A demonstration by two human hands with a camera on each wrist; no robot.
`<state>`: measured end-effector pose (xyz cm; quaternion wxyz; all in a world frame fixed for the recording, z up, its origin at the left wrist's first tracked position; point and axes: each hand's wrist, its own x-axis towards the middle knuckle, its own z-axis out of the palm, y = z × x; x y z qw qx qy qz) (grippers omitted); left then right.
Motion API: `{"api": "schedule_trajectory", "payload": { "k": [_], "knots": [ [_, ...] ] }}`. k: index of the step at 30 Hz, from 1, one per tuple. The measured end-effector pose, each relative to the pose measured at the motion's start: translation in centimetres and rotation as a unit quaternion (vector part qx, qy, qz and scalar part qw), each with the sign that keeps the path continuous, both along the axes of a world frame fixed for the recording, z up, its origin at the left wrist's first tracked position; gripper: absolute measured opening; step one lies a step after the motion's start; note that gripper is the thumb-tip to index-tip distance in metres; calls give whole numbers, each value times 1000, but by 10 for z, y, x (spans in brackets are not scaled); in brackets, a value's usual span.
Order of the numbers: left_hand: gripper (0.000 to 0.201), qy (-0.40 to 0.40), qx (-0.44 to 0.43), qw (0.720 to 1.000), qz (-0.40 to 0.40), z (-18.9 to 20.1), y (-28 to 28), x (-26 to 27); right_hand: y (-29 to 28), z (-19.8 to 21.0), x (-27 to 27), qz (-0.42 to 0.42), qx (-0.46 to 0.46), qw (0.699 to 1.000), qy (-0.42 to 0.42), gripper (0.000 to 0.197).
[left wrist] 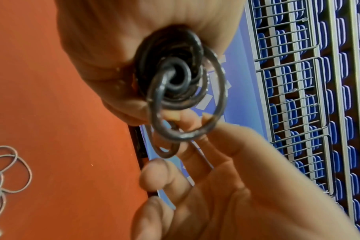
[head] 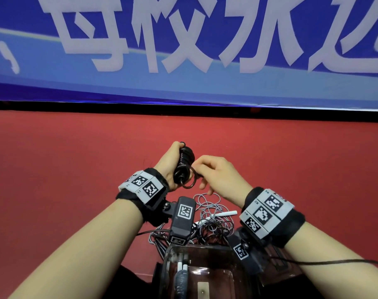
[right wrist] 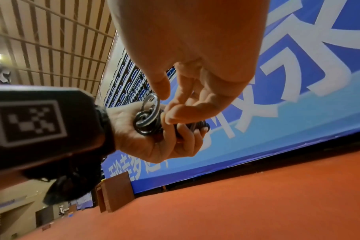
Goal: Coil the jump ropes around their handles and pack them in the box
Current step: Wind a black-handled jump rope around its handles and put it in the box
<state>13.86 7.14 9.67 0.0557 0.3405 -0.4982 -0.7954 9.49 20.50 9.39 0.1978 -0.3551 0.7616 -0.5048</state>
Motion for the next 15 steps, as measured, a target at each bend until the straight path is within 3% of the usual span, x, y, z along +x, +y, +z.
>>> {"api": "schedule_trajectory", "payload": {
  "k": [5,10,15],
  "knots": [
    [34,25,-1,997,67,-1,-3,-2,0,5,5,40,-25,999,-18,15],
    [30,47,-17,983,179,-3,-2,-8,-3,-3,10,17,-23,995,95,25],
    [32,46,-20,984,172,-3,0,-11,-5,-1,3,1,-12,996,86,19]
  ]
}}
